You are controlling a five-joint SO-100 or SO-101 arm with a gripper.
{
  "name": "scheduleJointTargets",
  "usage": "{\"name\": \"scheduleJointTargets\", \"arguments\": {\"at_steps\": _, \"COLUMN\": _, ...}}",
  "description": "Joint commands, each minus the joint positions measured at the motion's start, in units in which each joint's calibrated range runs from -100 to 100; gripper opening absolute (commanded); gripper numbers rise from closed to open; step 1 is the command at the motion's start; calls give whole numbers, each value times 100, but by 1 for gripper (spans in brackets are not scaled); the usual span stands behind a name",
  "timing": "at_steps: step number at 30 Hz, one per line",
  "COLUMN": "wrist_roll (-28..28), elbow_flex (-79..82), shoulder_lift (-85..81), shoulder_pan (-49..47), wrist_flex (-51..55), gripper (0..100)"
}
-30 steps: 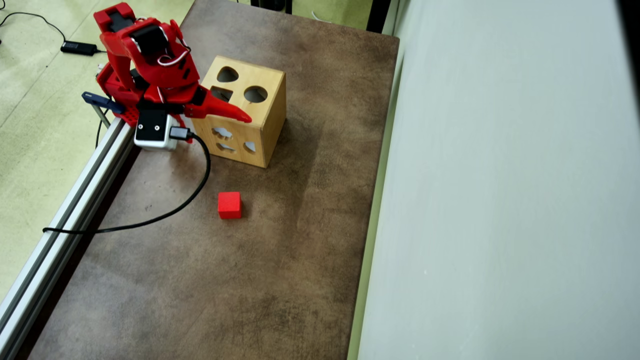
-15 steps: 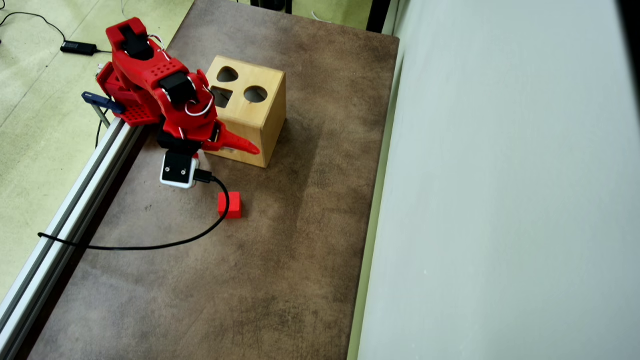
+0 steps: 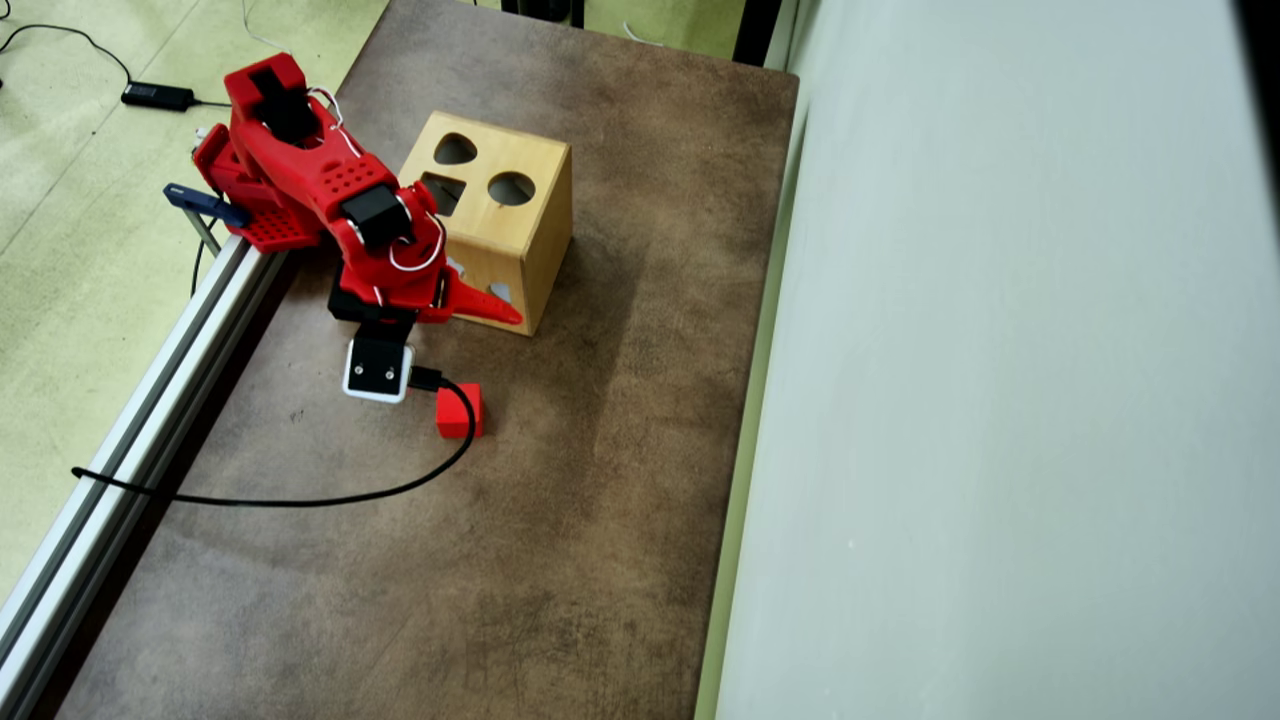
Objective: Pick and place the red cube on the square hole
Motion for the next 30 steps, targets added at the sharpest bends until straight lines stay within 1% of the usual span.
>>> {"name": "scheduleJointTargets", "arguments": {"at_steps": 1, "wrist_roll": 54, "elbow_flex": -211, "shoulder_lift": 154, "shoulder_pan": 60, "wrist_flex": 9, "gripper": 63}}
{"name": "scheduleJointTargets", "arguments": {"at_steps": 4, "wrist_roll": 54, "elbow_flex": -211, "shoulder_lift": 290, "shoulder_pan": 112, "wrist_flex": -112, "gripper": 63}}
{"name": "scheduleJointTargets", "arguments": {"at_steps": 9, "wrist_roll": 63, "elbow_flex": -211, "shoulder_lift": 468, "shoulder_pan": 135, "wrist_flex": -699, "gripper": 63}}
{"name": "scheduleJointTargets", "arguments": {"at_steps": 11, "wrist_roll": 73, "elbow_flex": -211, "shoulder_lift": 570, "shoulder_pan": 135, "wrist_flex": -723, "gripper": 63}}
{"name": "scheduleJointTargets", "arguments": {"at_steps": 16, "wrist_roll": 293, "elbow_flex": -211, "shoulder_lift": 765, "shoulder_pan": 135, "wrist_flex": -739, "gripper": 63}}
{"name": "scheduleJointTargets", "arguments": {"at_steps": 21, "wrist_roll": 313, "elbow_flex": -220, "shoulder_lift": 816, "shoulder_pan": 127, "wrist_flex": -763, "gripper": 63}}
{"name": "scheduleJointTargets", "arguments": {"at_steps": 26, "wrist_roll": 322, "elbow_flex": -372, "shoulder_lift": 1105, "shoulder_pan": 135, "wrist_flex": -1278, "gripper": 63}}
{"name": "scheduleJointTargets", "arguments": {"at_steps": 30, "wrist_roll": 327, "elbow_flex": -399, "shoulder_lift": 1232, "shoulder_pan": 127, "wrist_flex": -1334, "gripper": 63}}
